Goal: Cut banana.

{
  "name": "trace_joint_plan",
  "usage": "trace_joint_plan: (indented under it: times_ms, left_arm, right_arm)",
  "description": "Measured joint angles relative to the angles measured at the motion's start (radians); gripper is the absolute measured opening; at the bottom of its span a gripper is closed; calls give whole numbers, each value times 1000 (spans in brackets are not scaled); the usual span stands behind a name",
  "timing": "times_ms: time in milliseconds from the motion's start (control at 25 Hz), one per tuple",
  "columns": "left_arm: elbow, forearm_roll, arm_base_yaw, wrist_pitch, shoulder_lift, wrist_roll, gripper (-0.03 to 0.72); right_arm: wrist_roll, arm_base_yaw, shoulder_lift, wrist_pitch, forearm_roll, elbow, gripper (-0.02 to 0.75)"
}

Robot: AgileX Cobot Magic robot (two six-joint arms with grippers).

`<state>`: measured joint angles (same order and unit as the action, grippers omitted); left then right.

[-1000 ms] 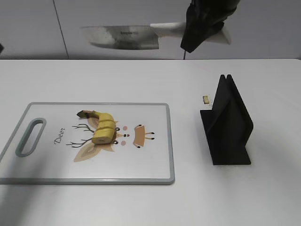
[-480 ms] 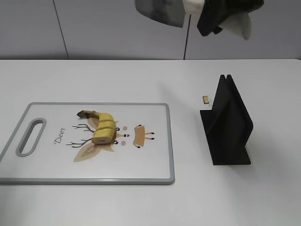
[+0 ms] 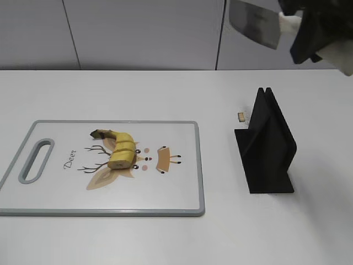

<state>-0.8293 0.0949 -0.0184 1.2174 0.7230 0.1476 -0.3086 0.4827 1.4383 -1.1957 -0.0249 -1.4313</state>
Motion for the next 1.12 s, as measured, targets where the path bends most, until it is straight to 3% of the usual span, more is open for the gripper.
trace_joint_plan:
  times_ms: [440,720,1120]
  left_arm:
    - [177,-51,0,4,-396,-1,589]
    - [310,-95,0,-63,-616,-1,589]
    - [344,-105,0,-135,-718,-1,589]
  right_arm:
    - [-142,0,-94,36,78,154,172]
    - [-181,0,-95,140,89,253,172]
    - [-202,0,-93,258,100,389,172]
